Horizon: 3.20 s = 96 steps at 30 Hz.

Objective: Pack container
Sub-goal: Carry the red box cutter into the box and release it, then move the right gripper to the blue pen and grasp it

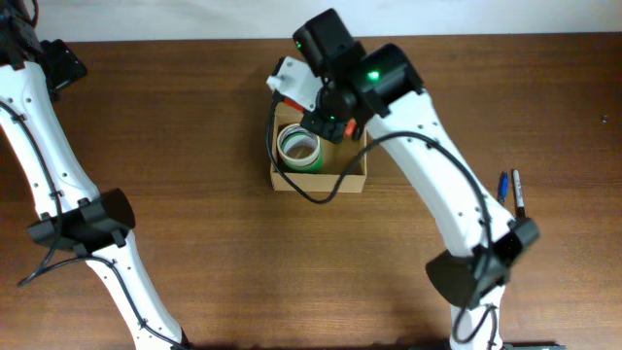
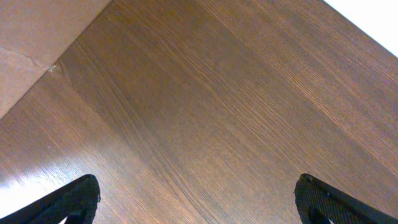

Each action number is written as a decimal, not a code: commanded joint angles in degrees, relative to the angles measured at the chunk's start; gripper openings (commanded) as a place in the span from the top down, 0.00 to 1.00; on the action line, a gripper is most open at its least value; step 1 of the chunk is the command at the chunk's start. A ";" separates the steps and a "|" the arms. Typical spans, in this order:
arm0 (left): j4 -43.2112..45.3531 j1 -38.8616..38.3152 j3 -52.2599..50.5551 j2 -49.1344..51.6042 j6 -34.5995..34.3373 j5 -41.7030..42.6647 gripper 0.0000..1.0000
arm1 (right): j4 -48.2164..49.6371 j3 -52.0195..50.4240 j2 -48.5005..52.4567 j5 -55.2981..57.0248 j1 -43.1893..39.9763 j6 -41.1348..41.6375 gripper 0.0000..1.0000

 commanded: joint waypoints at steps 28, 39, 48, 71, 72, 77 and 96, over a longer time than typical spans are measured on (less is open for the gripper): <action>-0.11 0.39 -0.28 -1.68 0.63 0.15 0.00 | -0.15 -10.36 13.62 -4.44 -0.17 -11.50 0.96; -0.11 0.39 -0.28 -1.68 0.66 0.15 0.00 | -0.63 -10.73 13.62 -5.60 -0.13 -11.67 0.96; -0.11 0.39 -0.28 -1.68 0.66 0.17 0.00 | -1.03 -10.73 13.62 -5.79 0.15 -11.67 0.91; -0.11 0.39 -0.28 -1.68 0.63 0.15 0.00 | 0.42 -10.73 5.25 4.02 -1.55 -5.95 0.48; -0.11 0.39 -0.28 -1.68 0.63 0.17 0.00 | 0.79 -10.73 3.32 4.04 -2.54 -5.44 0.46; -0.11 0.39 -0.28 -1.68 0.63 0.15 0.00 | 5.86 -17.25 -9.77 4.74 -10.86 -2.49 0.34; -0.11 0.39 -0.28 -1.68 0.66 0.17 0.00 | 21.07 -57.02 -26.29 -12.87 -57.90 24.04 0.37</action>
